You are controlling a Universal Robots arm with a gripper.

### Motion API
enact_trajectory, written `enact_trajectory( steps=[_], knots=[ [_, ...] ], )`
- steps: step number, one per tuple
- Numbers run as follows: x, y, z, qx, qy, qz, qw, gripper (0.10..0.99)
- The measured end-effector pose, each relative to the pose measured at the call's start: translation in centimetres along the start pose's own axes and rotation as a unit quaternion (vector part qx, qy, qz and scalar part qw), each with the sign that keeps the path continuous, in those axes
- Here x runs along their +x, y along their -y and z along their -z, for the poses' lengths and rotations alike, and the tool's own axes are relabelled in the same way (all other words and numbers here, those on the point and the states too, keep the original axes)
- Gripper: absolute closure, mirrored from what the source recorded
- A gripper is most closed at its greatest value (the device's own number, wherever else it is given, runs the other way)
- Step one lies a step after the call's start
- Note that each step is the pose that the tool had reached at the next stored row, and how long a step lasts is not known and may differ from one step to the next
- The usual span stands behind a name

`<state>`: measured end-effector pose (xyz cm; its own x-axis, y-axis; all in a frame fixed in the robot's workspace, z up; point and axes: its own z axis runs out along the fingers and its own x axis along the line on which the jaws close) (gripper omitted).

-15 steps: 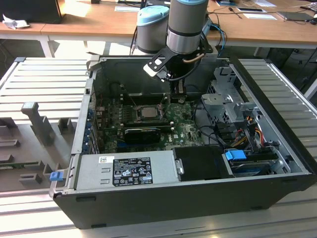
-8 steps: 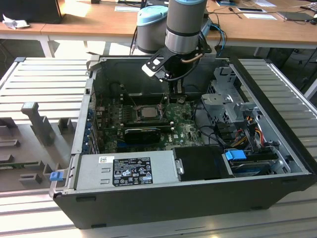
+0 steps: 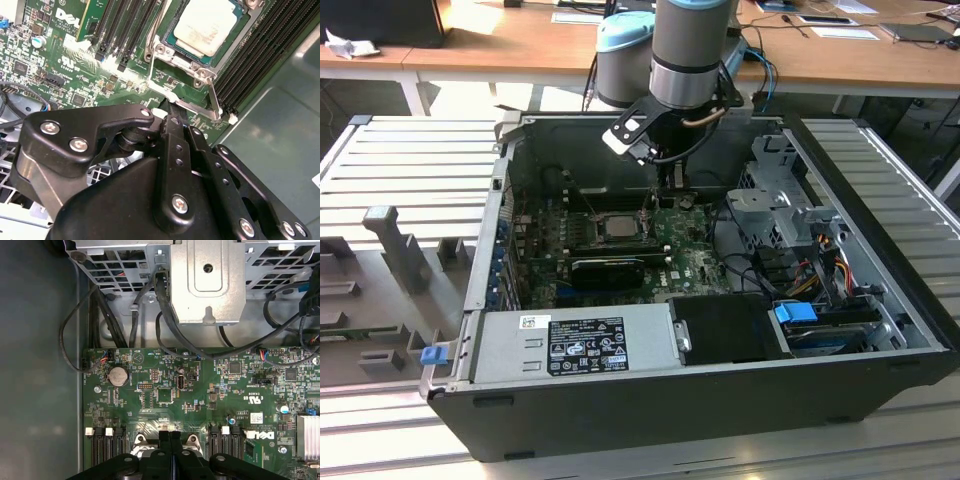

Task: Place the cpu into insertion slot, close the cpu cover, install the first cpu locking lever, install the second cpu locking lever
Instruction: 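Close the cpu cover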

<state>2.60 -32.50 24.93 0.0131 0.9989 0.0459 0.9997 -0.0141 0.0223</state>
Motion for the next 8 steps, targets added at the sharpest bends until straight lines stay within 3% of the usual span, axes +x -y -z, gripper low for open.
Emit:
enact_trajectory(
  steps=[8],
  knots=[
    [-0.01, 0.41, 0.01, 0.0003, 0.0, 0.0, 1.0, 0.98]
  ],
)
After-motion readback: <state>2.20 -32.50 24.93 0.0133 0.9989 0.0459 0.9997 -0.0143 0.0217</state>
